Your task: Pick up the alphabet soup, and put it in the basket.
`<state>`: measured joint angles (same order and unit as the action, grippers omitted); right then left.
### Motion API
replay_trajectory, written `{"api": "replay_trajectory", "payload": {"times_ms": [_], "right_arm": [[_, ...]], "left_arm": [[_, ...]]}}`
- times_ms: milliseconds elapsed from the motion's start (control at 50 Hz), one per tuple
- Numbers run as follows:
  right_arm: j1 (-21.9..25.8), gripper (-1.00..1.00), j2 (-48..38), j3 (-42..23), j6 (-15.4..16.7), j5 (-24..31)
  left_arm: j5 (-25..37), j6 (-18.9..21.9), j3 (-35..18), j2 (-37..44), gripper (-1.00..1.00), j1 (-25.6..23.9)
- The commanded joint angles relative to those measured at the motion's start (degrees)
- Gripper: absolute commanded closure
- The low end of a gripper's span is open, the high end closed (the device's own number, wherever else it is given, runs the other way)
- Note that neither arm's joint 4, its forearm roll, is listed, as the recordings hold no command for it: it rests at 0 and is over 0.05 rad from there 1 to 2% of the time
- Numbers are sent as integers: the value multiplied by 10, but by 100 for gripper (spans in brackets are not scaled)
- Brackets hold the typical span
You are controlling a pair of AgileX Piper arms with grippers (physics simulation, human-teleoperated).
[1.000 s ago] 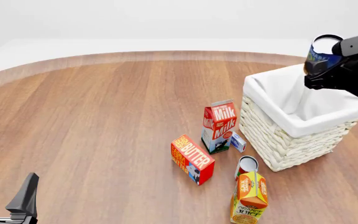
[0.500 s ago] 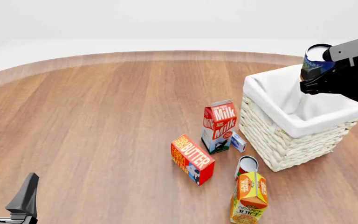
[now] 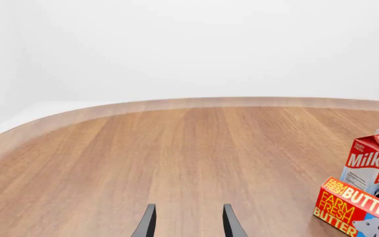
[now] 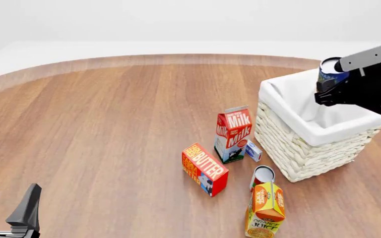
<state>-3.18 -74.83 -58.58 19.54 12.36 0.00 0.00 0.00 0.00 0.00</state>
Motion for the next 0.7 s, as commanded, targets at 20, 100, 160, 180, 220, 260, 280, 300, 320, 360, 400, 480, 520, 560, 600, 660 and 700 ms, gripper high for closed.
{"api": "replay_trajectory", "payload": {"times_ms": [20,100,160,180,220,260,280,300,320,360,400,480,520,560,600,660,700], "right_arm": [[-7,100,-23,1,-9,-12],[-8,100,-33,3,-7,-17],[-9,100,-40,2,-8,-20],[-10,100,-44,1,-10,-22],[-12,100,-48,0,-12,-24],[-14,100,-52,-1,-13,-26],[-15,100,-54,-1,-14,-27],[-16,100,-55,-1,-14,-27],[-16,100,-57,-2,-14,-28],[-17,100,-58,-1,-16,-29],[-17,100,-60,-1,-17,-30],[-20,100,-65,-3,-16,-29],[-21,100,-66,-4,-16,-29],[-21,100,-71,-2,-16,-33],[-20,100,-73,-2,-18,-33],[-18,100,-75,1,-21,-34],[-21,100,-80,1,-19,-36]], "left_arm": [[0,0,0,0,-100,0],[0,0,0,0,-100,0],[0,0,0,0,-100,0],[0,0,0,0,-100,0],[0,0,0,0,-100,0],[0,0,0,0,-100,0],[0,0,0,0,-100,0],[0,0,0,0,-100,0],[0,0,0,0,-100,0],[0,0,0,0,-100,0],[0,0,0,0,-100,0],[0,0,0,0,-100,0],[0,0,0,0,-100,0],[0,0,0,0,-100,0],[0,0,0,0,-100,0],[0,0,0,0,-100,0],[0,0,0,0,-100,0]]}}
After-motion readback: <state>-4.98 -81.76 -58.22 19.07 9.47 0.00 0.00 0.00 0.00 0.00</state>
